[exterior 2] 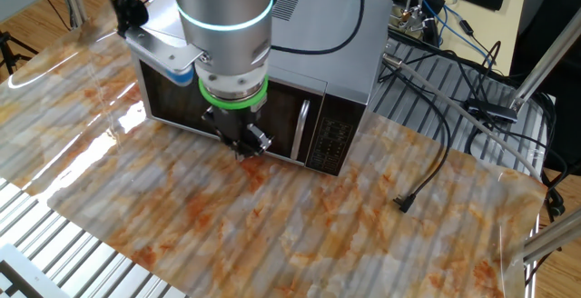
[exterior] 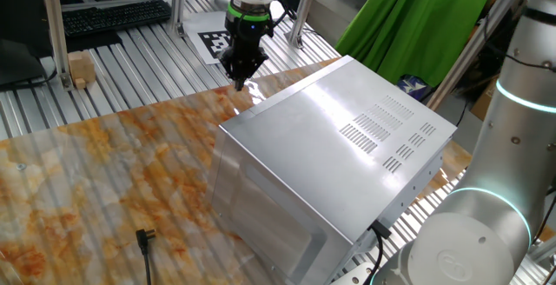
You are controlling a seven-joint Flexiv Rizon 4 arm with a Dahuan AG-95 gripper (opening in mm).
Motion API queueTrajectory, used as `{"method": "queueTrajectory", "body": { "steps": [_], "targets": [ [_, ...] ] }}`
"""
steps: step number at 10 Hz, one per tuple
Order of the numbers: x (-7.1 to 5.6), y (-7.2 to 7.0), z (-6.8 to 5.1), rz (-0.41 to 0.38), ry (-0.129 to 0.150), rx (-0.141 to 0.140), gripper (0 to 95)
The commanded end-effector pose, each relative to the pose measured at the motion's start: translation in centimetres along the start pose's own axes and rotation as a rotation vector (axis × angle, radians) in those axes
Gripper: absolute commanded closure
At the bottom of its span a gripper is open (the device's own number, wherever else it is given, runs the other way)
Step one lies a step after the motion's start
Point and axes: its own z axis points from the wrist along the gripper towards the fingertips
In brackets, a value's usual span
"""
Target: Close the microwave door
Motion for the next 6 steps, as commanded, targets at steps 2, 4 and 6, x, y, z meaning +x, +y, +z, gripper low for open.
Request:
{"method": "queueTrajectory", "body": {
  "steps": [2, 4, 6],
  "targets": [
    [-0.08, -0.08, -0.15, -0.005, 0.005, 0.004, 95.0],
    [-0.07, -0.22, -0.24, -0.006, 0.004, 0.008, 95.0],
    [-0.07, -0.23, -0.25, -0.007, 0.008, 0.009, 95.0]
  ]
}}
